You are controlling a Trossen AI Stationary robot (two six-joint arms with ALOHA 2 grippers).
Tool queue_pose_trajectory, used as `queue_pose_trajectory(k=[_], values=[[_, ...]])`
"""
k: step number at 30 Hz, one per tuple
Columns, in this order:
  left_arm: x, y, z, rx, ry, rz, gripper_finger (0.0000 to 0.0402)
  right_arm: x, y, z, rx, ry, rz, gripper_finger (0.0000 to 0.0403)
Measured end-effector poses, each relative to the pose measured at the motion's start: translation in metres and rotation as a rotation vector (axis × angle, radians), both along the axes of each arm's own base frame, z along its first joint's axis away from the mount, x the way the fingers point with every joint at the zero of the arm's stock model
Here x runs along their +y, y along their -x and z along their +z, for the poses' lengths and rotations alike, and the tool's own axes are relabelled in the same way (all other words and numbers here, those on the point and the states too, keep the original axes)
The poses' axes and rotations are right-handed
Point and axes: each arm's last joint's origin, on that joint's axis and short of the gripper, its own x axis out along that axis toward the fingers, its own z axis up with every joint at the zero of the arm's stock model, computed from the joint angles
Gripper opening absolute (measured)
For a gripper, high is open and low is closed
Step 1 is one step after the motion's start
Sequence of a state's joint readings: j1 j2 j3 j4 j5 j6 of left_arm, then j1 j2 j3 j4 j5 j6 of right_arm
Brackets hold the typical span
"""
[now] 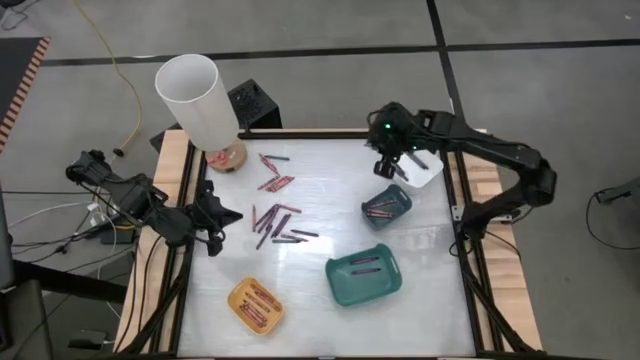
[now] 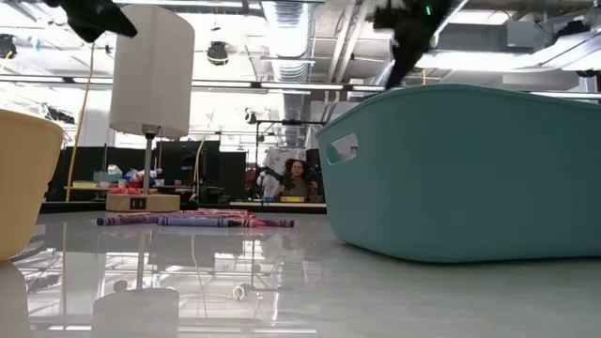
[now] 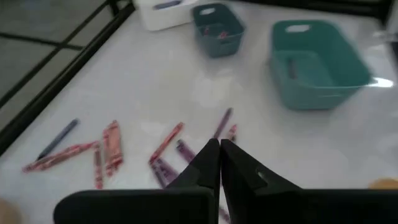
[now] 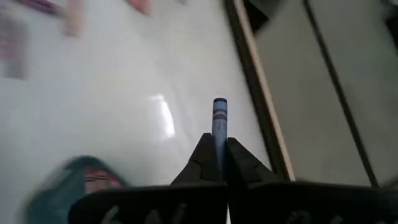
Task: Sort crayons
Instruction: Put the blue crayon into the white bin
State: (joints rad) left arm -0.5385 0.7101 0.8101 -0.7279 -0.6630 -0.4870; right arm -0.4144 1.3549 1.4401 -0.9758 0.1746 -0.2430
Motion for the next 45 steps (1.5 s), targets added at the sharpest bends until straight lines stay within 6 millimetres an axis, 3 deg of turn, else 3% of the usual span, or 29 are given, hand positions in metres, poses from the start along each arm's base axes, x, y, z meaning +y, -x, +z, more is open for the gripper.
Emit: queue_pose_trajectory(k=[6,10,20,38,45], values=[[0.006,0.010,0.008,-0.062,0.024,-0.033,0.0000,-0.019,0.022,-0.044,0.045,0.025,-0.171,0.0002],[0.010,0.017,0.002,-0.098,0.031,-0.028,0.0000,-0.026,0.031,-0.064,0.082,0.013,-0.223,0.0002],[0.018,0.030,-0.044,-0.118,0.133,0.039,0.0000,-0.040,0.042,-0.078,0.069,-0.049,-0.376,0.0002],[0.031,0.051,-0.080,-0.120,0.238,0.131,0.0000,-0.044,0.049,-0.121,0.085,-0.062,-0.401,0.0002],[0.032,0.051,-0.098,-0.112,0.271,0.178,0.0000,-0.051,0.058,-0.133,0.055,-0.104,-0.517,0.0015]])
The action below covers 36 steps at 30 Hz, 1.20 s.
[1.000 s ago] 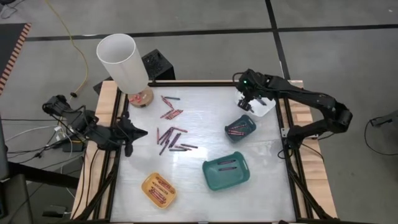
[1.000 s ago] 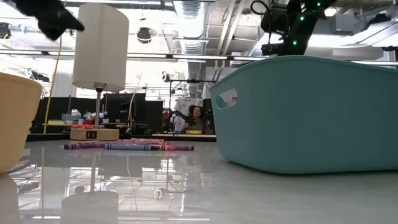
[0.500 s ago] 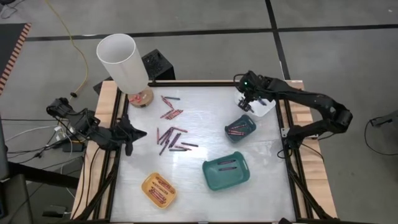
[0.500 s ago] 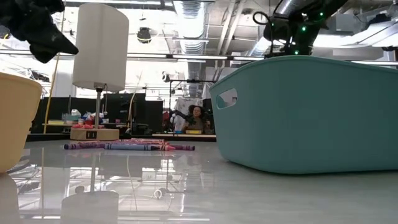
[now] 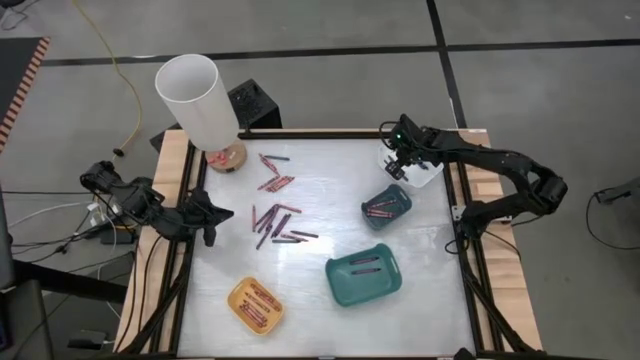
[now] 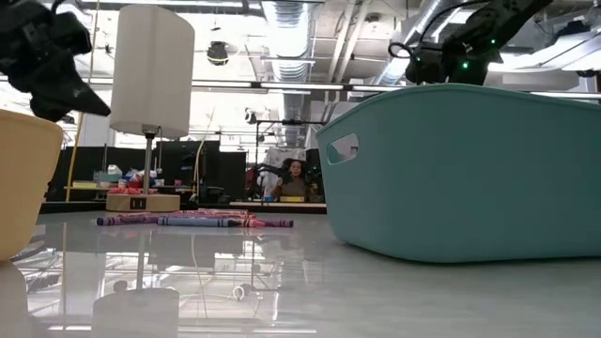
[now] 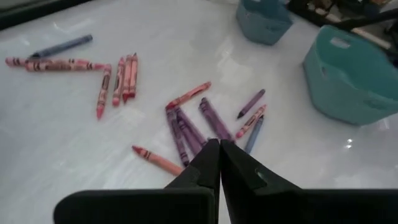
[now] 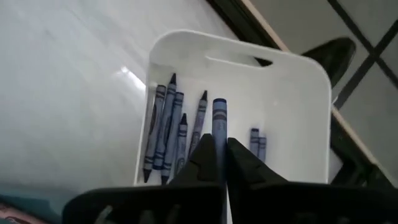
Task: Sort crayons
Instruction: Put the blue crayon into the white bin, then put the purple crayon into the blue bin
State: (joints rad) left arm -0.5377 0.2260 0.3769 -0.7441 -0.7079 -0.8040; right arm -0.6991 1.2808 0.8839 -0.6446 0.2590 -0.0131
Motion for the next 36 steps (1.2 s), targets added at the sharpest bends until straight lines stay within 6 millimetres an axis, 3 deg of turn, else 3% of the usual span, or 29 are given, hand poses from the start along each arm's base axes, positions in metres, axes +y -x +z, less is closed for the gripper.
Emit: queue_pose_trajectory(k=[11,21,28,36], values=[[-0.001,-0.003,-0.027,0.053,0.007,0.044,0.0000,-0.007,0.012,-0.015,-0.037,-0.026,-0.131,0.0048],[-0.002,-0.006,-0.020,-0.001,-0.125,0.034,0.0000,-0.008,0.012,-0.015,-0.069,-0.054,-0.115,0.0125],[0.001,-0.005,-0.016,-0.045,-0.169,0.093,0.0000,-0.003,0.006,-0.015,-0.071,-0.055,-0.084,0.0148],[-0.002,0.001,0.009,-0.277,-0.185,-0.185,0.0000,0.003,0.000,-0.014,-0.074,-0.056,-0.047,0.0143]])
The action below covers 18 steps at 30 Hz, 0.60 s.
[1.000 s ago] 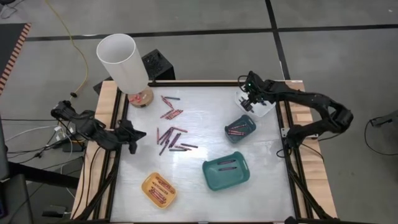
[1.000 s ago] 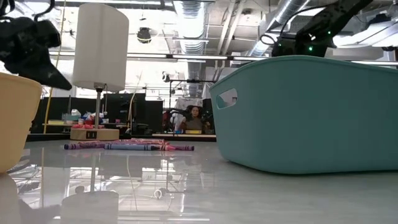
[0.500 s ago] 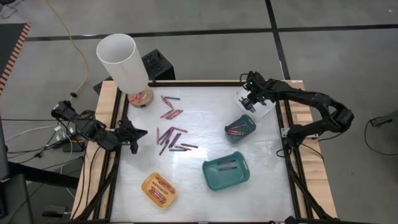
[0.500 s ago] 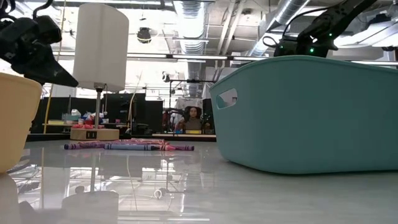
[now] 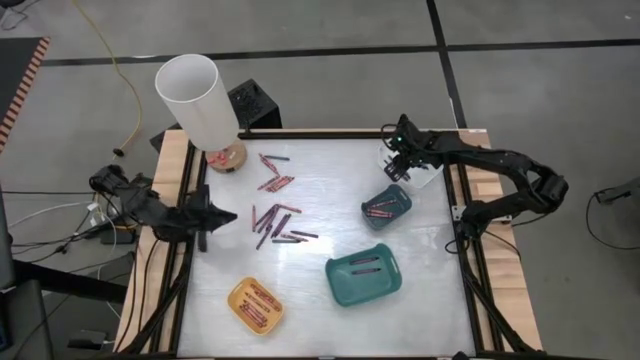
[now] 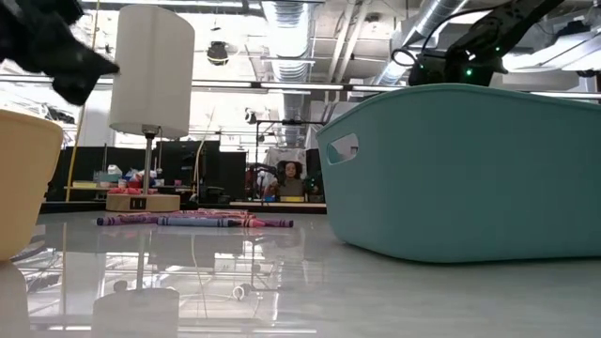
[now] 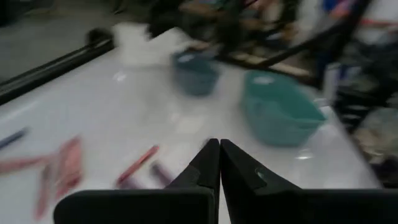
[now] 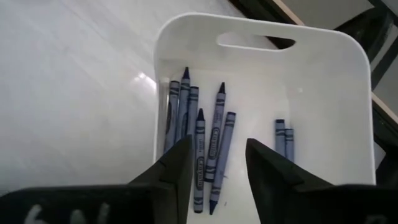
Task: Sort crayons
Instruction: Put the purple crayon into the blue bin
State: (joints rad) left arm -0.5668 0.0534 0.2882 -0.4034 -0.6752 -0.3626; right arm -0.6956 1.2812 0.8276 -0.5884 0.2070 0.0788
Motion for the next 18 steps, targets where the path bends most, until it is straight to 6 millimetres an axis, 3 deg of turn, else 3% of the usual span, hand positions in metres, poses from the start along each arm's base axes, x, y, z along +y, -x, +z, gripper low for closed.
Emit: queue_pose_trajectory(k=[7,14,18], values=[[0.000,0.002,0.005,-0.100,-0.053,-0.062,0.0000,0.004,-0.004,0.000,0.000,-0.001,0.021,0.0142],[-0.017,-0.016,-0.034,-0.298,-0.142,-0.196,0.0000,0.008,-0.007,0.000,-0.007,-0.005,0.035,0.0142],[-0.019,-0.017,-0.036,-0.275,-0.095,-0.261,0.0000,0.010,-0.009,0.000,-0.008,-0.005,0.049,0.0143]])
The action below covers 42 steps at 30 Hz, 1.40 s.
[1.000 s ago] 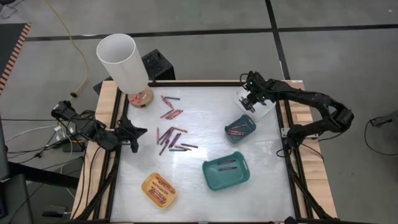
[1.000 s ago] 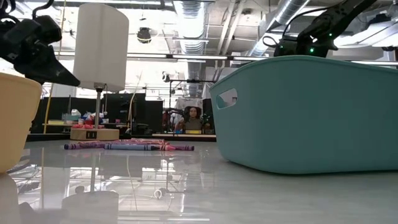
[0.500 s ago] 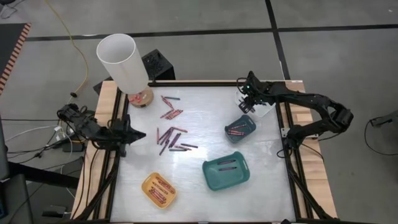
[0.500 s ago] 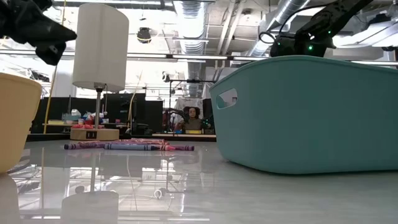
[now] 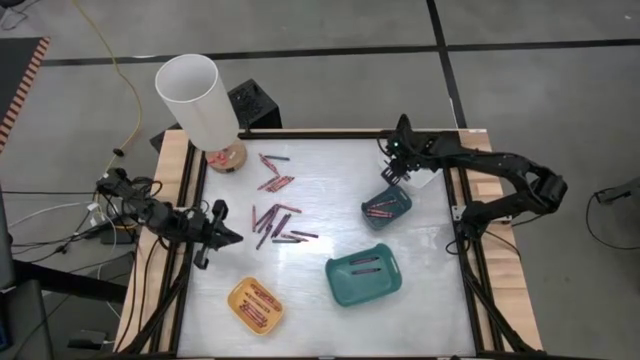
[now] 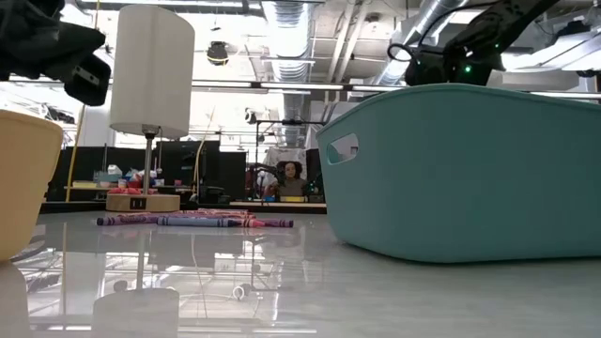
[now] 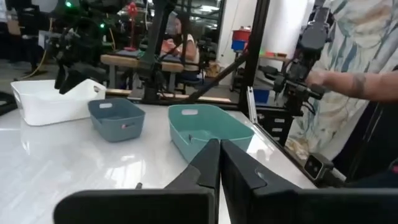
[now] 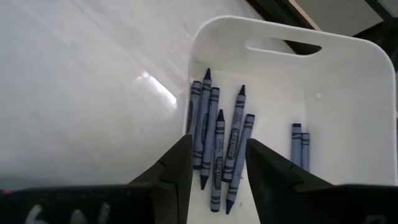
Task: Sort crayons
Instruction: Put the purple crayon into the blue bin
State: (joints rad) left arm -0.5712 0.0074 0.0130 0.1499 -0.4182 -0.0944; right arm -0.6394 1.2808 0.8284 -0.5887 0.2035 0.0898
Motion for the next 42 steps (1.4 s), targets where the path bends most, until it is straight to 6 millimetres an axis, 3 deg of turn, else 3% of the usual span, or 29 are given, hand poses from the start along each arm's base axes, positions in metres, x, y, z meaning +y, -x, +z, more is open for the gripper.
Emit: queue_pose_trajectory(k=[6,10,16,20,24,27,33,42], values=[[0.001,0.000,0.000,0.005,0.015,0.034,0.0000,0.004,-0.015,0.007,-0.161,-0.028,0.097,0.0143],[0.001,0.000,0.000,0.000,-0.011,0.035,0.0000,0.015,-0.040,0.028,-0.348,0.015,0.220,0.0143],[0.003,0.000,-0.001,0.007,-0.010,0.103,0.0000,0.046,-0.076,0.064,-0.626,0.222,0.452,0.0143],[0.007,0.000,-0.001,0.021,0.029,0.252,0.0000,0.064,-0.091,0.073,-0.733,0.297,0.522,0.0142],[0.009,0.000,-0.001,0.026,0.046,0.309,0.0000,0.076,-0.102,0.065,-0.729,0.279,0.560,0.0139],[0.009,0.000,-0.001,0.027,0.043,0.309,0.0000,0.084,-0.121,0.047,-0.686,0.238,0.597,0.0139],[0.009,0.000,-0.002,0.028,0.064,0.301,0.0000,0.101,-0.176,0.009,-0.512,0.173,0.719,0.0138],[0.010,0.000,-0.005,0.059,0.093,0.334,0.0000,0.115,-0.249,-0.008,-0.188,0.066,0.857,0.0138]])
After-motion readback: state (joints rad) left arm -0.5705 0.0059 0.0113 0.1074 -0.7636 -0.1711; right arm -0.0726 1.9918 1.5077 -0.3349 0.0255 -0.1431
